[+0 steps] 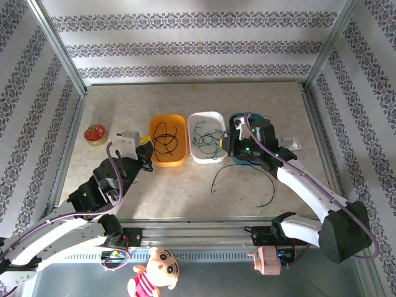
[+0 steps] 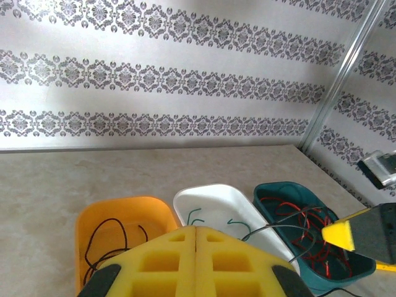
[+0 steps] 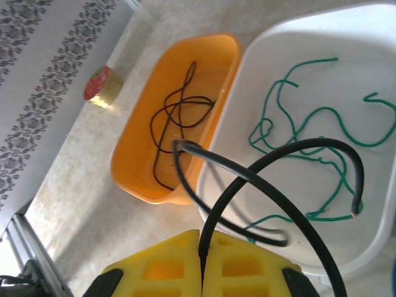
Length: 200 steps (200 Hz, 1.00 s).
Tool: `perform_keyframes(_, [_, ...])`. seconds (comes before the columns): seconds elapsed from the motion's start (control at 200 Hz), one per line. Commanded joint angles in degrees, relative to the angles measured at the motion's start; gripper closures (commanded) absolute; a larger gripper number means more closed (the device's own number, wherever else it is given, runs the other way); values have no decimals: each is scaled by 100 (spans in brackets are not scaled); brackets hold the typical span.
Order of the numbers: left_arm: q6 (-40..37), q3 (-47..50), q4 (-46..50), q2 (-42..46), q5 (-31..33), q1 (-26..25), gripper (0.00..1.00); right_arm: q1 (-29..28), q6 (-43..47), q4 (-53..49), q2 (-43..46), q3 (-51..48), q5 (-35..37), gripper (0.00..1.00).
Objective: Untangle the cables
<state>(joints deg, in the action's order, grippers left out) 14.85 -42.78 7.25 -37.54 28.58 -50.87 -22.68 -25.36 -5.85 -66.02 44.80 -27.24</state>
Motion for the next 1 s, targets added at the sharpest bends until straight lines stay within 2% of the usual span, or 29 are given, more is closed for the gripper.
perform_keyframes(0.0, [-150,-176,-19,-172,-32,86,100,-120,9,131,182,95,-363,100])
perform_keyframes(0.08, [-64,-170,-33,-285,-18,86,100,-318,34,136,188,352,-512,100])
perform_keyframes(0.215, [237,-30,-97,-353,390,86,100,-693,51,220,47,945,-861,100])
perform_keyframes(0.315, [295,105,-249,-352,39,86,100,-879,1,286,-194,1365,-1183,100])
perform_keyframes(0.385, [180,211,-483,-333,-637,86,86,-953,-60,283,-404,1615,-1437,100])
perform_keyframes(0.445, [97,234,-590,-337,-1202,89,70,-992,-175,397,-576,1728,-1673,100])
perform_keyframes(0.515, [15,202,-587,-365,-1669,95,44,-1023,-338,509,-766,1863,-2019,100])
perform_keyframes(0.6, [-82,141,-437,-428,-1792,95,32,-1051,-573,709,-928,1943,-2405,100])
perform_keyframes(0.705, [-155,143,-291,-487,-1534,102,31,-1090,-693,812,-1055,2000,-2701,100])
perform_keyframes(0.805, [-222,215,-267,-532,-1368,145,36,-1120,-779,820,-1115,2041,-2922,100])
perform_keyframes(0.994, [-206,443,-436,-616,-1248,261,37,-1142,-1016,943,-1115,2002,-3437,100])
